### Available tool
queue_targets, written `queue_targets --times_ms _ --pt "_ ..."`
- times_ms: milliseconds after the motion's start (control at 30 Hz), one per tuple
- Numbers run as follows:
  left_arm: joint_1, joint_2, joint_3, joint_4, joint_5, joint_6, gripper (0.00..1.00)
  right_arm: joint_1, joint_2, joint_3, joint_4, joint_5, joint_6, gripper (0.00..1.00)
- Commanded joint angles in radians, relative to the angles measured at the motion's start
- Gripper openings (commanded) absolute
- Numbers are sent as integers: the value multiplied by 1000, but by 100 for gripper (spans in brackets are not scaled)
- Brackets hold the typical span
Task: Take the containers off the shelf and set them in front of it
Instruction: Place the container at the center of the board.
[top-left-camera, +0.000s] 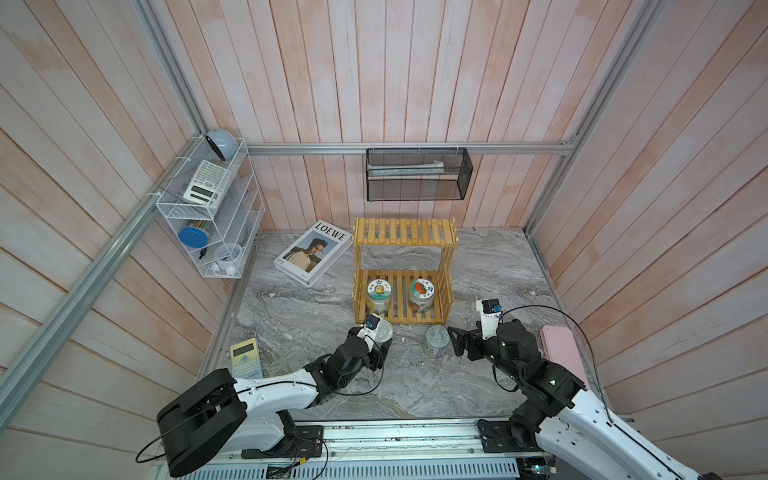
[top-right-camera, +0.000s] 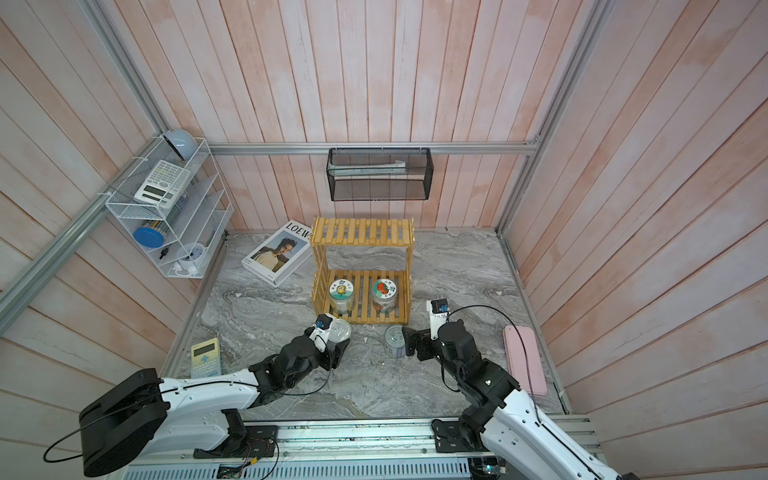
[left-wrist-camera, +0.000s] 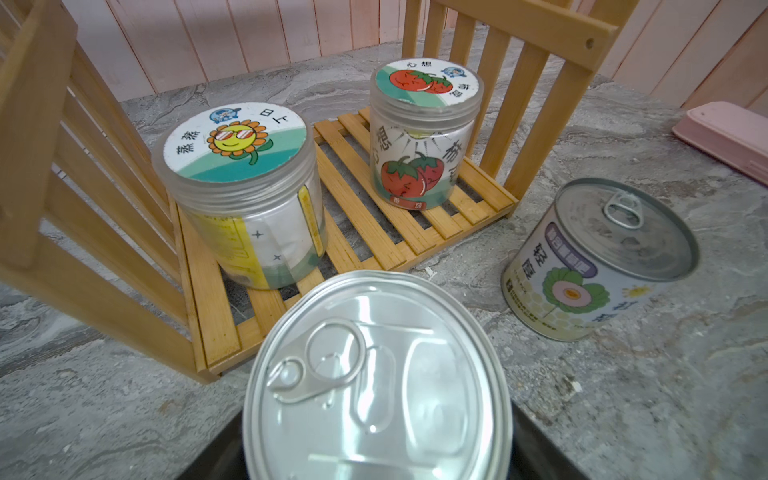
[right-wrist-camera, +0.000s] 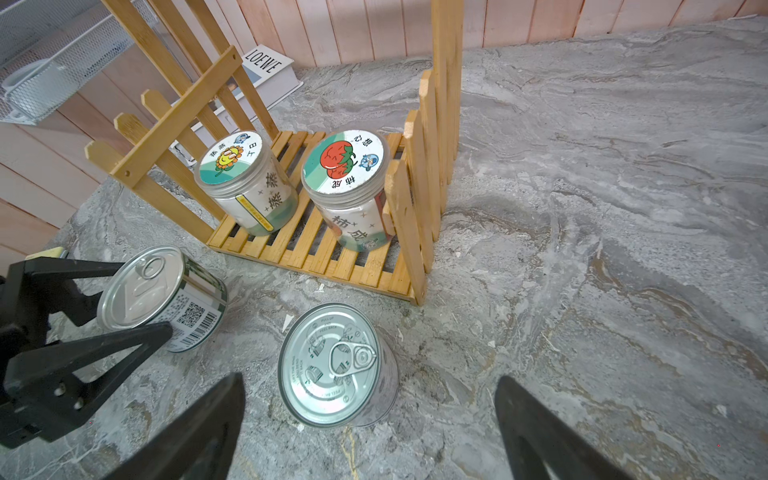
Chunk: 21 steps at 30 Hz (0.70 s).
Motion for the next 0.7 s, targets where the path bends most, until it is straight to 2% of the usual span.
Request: queue_targets --times_ms 0,667 --pt "-4 14 -21 82 -36 -29 71 -1 -8 -8 3 -17 11 98" --pt "-3 130 -52 151 -81 -68 72 -1 -1 -13 15 -38 5 98"
